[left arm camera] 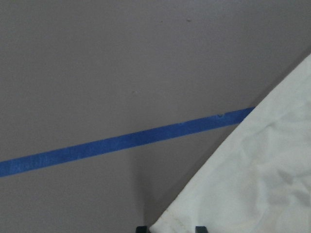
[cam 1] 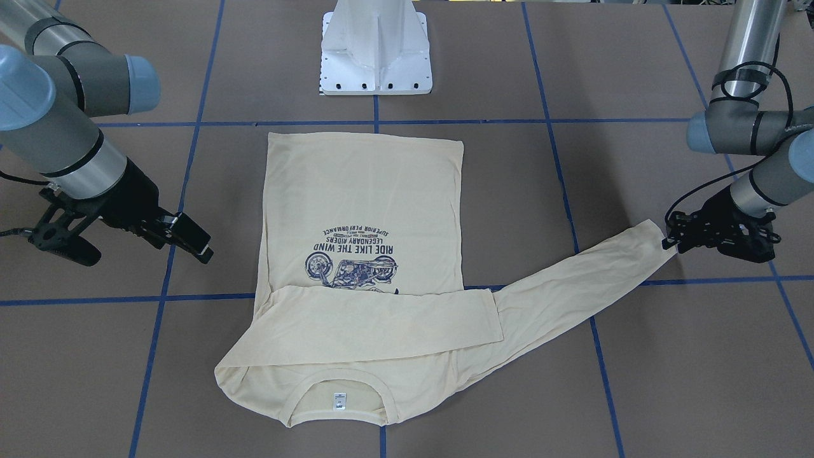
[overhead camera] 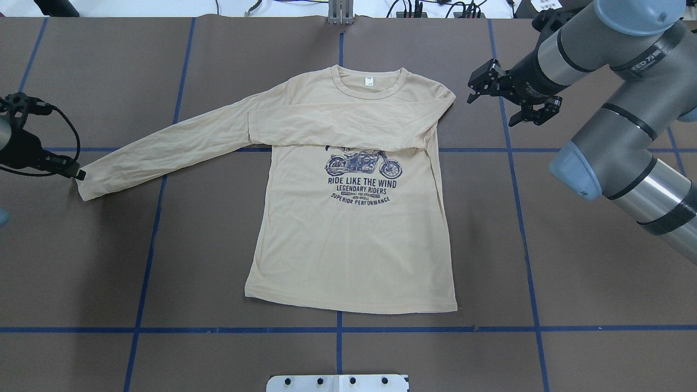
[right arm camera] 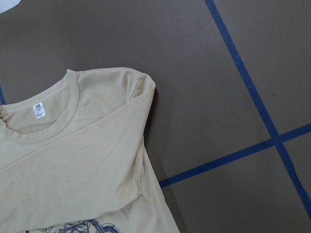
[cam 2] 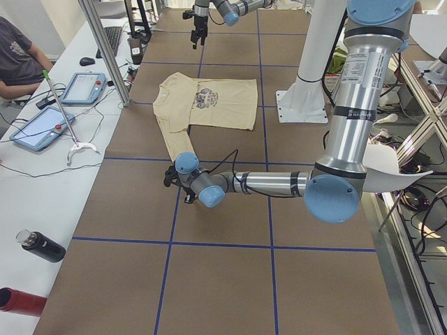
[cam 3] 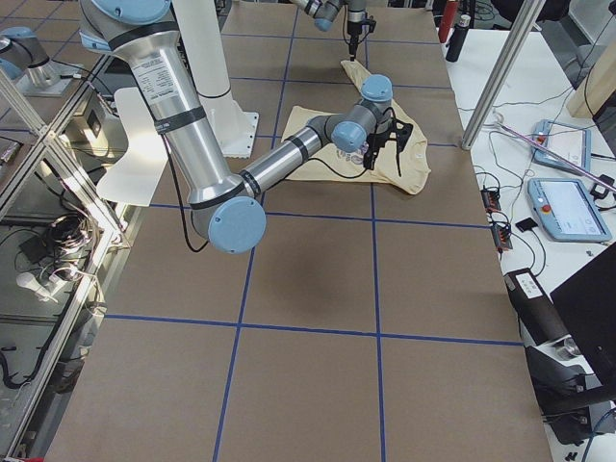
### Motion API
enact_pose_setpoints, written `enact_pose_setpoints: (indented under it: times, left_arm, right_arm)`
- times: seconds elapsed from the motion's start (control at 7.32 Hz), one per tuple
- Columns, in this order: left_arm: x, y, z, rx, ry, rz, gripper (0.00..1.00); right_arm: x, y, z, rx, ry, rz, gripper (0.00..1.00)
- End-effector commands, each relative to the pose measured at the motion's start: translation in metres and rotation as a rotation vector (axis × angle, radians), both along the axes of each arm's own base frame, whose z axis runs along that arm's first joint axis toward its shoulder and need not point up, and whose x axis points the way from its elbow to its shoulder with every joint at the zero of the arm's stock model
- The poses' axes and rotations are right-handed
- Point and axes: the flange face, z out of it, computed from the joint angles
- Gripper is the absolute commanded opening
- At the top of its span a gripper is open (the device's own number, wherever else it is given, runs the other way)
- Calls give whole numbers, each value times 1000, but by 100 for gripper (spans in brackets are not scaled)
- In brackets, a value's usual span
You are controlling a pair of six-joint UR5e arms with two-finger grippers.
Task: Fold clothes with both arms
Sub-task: 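Release the sleeve and raise the right gripper while the left gripper grasps the other cuff, then carry the other sleeve with the left gripper across the shirt toward the collar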
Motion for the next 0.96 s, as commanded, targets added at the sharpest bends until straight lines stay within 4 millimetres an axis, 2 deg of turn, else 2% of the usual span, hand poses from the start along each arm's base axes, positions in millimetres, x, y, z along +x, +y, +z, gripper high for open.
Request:
enact_pose_setpoints:
  times: [0.0, 0.14, 0.27, 0.55, 0.68, 0.82]
  left_arm:
    - [1, -1, 0, 4, 1, 5, 0]
    - [0, -1, -11, 18, 15, 4, 0]
    - [1, 0, -36, 37, 48, 6, 0]
    - [2, 9, -157, -66, 224, -93, 0]
    - [16, -14, -224, -141, 304, -162, 0]
    - [46, -27, -288, -234, 362, -192, 0]
  right_arm:
    - [0, 0, -1, 3, 1, 3, 98]
    - [1, 0, 1, 0, 3, 5, 98]
    - [8, -1, 3, -2, 2, 12, 98]
    - [31, 3, 26, -10, 22, 24, 98]
    - [43, 5, 48, 13, 53, 2, 98]
    - [56, 8, 71, 31, 82, -18, 98]
